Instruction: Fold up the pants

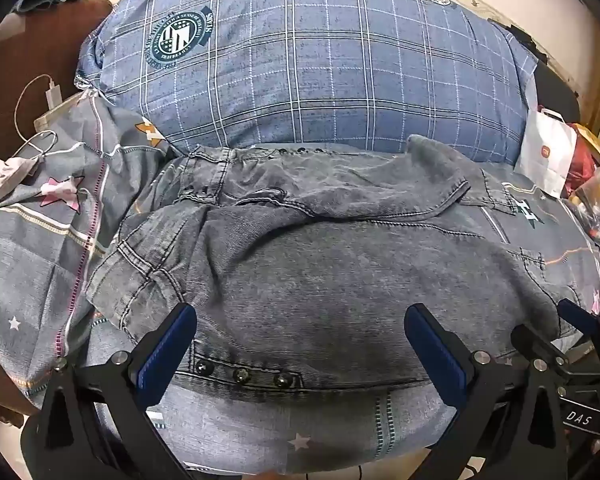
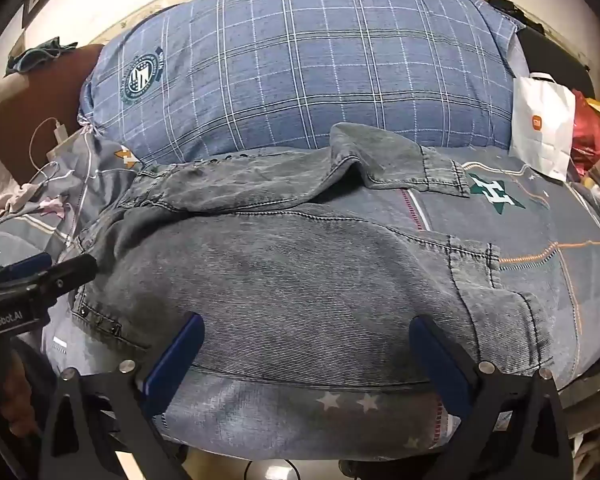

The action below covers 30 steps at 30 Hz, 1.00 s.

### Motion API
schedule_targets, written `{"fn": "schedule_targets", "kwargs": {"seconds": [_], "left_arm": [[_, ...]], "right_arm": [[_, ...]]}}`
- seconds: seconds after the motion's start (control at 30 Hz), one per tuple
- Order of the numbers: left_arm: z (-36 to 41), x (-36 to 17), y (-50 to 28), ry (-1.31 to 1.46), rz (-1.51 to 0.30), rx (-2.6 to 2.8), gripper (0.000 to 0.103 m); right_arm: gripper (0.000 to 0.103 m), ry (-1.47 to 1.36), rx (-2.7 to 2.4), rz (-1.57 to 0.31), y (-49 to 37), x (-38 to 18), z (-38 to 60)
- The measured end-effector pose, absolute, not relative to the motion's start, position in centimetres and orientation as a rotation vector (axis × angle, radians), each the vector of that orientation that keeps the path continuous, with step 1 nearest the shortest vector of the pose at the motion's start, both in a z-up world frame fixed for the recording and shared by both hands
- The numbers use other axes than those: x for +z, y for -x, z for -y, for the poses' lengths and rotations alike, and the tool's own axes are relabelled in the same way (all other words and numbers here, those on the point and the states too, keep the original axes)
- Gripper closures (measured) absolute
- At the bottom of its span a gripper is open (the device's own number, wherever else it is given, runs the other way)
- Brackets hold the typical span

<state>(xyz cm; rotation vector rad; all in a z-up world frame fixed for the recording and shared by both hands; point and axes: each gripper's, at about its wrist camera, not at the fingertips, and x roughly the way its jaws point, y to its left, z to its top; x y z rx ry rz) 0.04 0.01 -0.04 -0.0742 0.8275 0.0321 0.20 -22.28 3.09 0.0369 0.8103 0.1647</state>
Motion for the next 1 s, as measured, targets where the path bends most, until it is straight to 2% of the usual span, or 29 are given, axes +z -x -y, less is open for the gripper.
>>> {"fn": "schedule_targets", "kwargs": {"seconds": [1.0], "left_arm": [[0.1, -0.5, 0.7, 0.067, -0.833, 0.052, 0.000]], "right_arm": [[0.000, -0.046, 0.136, -0.775, 0.5, 3.2, 23.2]]}}
